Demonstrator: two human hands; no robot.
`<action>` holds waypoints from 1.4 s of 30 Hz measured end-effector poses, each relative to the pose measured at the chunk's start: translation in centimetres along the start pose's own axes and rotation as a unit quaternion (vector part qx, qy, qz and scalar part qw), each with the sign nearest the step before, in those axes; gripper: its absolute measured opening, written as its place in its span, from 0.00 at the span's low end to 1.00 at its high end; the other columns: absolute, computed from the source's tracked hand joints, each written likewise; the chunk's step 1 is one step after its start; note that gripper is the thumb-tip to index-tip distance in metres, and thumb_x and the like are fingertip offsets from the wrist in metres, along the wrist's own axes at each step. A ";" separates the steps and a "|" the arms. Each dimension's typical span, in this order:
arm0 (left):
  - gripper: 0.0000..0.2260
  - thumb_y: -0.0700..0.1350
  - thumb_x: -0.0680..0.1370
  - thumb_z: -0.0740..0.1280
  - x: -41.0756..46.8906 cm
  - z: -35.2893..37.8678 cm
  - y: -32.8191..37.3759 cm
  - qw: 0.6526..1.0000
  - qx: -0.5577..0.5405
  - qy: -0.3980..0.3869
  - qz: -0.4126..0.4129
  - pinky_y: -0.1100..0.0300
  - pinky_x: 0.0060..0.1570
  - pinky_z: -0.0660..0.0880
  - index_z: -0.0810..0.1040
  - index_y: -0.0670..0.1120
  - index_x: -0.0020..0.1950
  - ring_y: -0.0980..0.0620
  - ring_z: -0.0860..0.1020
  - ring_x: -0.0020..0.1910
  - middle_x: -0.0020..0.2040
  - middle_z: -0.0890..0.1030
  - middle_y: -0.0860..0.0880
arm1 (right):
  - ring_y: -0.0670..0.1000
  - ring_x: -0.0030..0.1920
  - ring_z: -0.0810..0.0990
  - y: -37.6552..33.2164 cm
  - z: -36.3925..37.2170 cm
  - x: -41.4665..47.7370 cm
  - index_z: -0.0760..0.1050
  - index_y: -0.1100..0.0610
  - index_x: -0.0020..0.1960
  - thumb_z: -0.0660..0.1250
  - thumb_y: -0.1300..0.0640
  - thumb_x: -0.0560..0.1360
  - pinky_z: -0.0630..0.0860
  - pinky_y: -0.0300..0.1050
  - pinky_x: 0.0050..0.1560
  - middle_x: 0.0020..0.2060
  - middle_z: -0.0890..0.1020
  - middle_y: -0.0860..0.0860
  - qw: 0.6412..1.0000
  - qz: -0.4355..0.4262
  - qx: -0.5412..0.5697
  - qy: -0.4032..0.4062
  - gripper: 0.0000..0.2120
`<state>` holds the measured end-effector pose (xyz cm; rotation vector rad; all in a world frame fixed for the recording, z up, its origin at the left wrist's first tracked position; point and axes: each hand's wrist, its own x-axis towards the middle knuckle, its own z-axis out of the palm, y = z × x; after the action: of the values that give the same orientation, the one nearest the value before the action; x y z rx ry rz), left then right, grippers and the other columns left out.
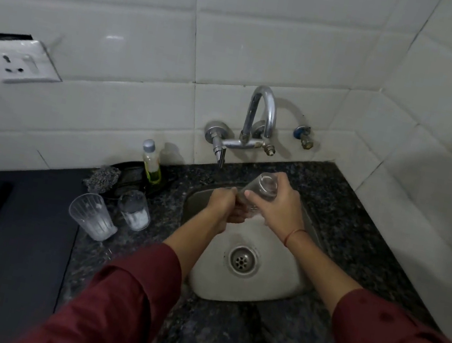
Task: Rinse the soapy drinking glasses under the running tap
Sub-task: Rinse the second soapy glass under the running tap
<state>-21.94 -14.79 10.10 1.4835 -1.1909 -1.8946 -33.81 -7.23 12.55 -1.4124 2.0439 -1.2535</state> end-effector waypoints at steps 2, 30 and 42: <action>0.16 0.45 0.85 0.59 -0.5 -0.2 0.8 0.997 0.061 0.018 0.031 0.52 0.36 0.77 0.81 0.38 0.46 0.46 0.79 0.33 0.39 0.82 0.40 | 0.48 0.43 0.83 -0.2 -0.7 0.4 0.74 0.53 0.49 0.79 0.45 0.64 0.81 0.52 0.46 0.41 0.83 0.48 1.000 -0.003 0.001 0.003 0.21; 0.09 0.41 0.78 0.66 -7.3 3.2 1.6 0.921 0.268 0.200 0.198 0.56 0.50 0.77 0.86 0.43 0.52 0.47 0.82 0.50 0.50 0.86 0.44 | 0.57 0.49 0.82 -2.0 -6.6 2.2 0.77 0.54 0.54 0.74 0.34 0.62 0.79 0.50 0.47 0.48 0.85 0.54 0.985 -0.127 -0.114 -0.037 0.30; 0.09 0.40 0.79 0.65 -8.1 4.4 -0.1 0.919 0.260 0.219 0.200 0.63 0.34 0.70 0.85 0.44 0.51 0.52 0.78 0.40 0.42 0.83 0.48 | 0.53 0.49 0.83 -0.7 -6.2 1.0 0.77 0.53 0.54 0.77 0.38 0.63 0.79 0.47 0.48 0.47 0.85 0.51 0.988 -0.118 -0.067 -0.076 0.27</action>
<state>-23.46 -6.86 14.61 1.6383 -1.6822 -0.9457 -38.18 -5.27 16.72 -1.7983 1.9318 -1.0736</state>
